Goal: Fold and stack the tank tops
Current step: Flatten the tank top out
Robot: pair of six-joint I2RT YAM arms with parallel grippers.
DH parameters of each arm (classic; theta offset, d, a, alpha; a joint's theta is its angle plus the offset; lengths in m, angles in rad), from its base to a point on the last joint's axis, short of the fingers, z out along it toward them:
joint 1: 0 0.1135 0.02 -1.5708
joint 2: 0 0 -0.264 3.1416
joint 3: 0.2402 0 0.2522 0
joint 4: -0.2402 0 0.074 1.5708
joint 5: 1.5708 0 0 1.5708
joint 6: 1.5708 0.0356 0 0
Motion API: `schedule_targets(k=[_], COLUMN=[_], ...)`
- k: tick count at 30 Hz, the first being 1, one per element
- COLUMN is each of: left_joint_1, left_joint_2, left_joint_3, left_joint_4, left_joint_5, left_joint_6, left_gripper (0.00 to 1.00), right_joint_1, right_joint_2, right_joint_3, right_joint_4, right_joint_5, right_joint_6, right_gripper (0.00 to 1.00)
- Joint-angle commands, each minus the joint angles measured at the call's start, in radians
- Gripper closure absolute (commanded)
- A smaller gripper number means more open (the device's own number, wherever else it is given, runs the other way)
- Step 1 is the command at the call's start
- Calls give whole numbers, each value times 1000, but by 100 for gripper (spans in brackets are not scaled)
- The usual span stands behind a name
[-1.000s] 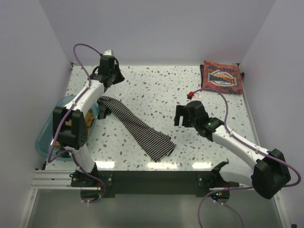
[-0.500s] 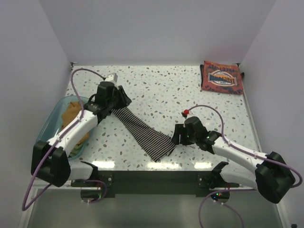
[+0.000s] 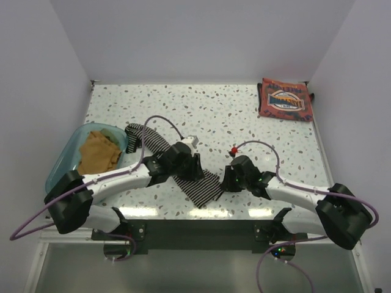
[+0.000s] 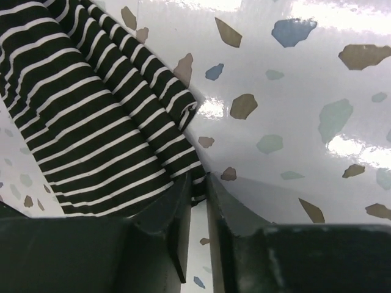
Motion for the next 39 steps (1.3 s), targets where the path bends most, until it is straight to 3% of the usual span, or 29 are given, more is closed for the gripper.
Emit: schedule_targets(k=[1,5,10,20,23,25,28,31,36,37,39], left_joint_1=[-91,-144,-172,-172,-170,-169,-163,-114,9,9,9], left_joint_2=[80,158,226,194,108,19,-100,-228,-348,-348,-328], left_joint_3=[56,119,150,139,124,101,94,67,1,-10,-25], left_joint_4=[79,42,-47,-130,-96,-71,-157,-330,-370,-374,-370], left_joint_5=[-28,-71,-217,-335,-351,-344,-468,-568,-512,-504,-460], left_joint_6=[-44,-39,-53,-90,-90,-96,-191,-304,-297,-289,-274], left_gripper=[52,50,53,93,92,86,79,76,63,61,55], right_joint_1=[11,9,9,9,9,9,35,193,483,520,564], right_joint_2=[12,-86,-262,-316,-286,-264,-243,-185,16,36,64], right_joint_3=[-1,38,129,321,385,404,387,378,376,382,384], right_joint_4=[6,-118,-276,-370,-370,-347,-247,-189,-75,-77,-87], right_joint_5=[32,156,273,308,293,219,74,116,95,121,138], right_joint_6=[30,42,53,-3,-36,-57,-57,-51,-106,-121,-154], right_gripper=[82,100,100,100,100,100,100,100,99,83,65])
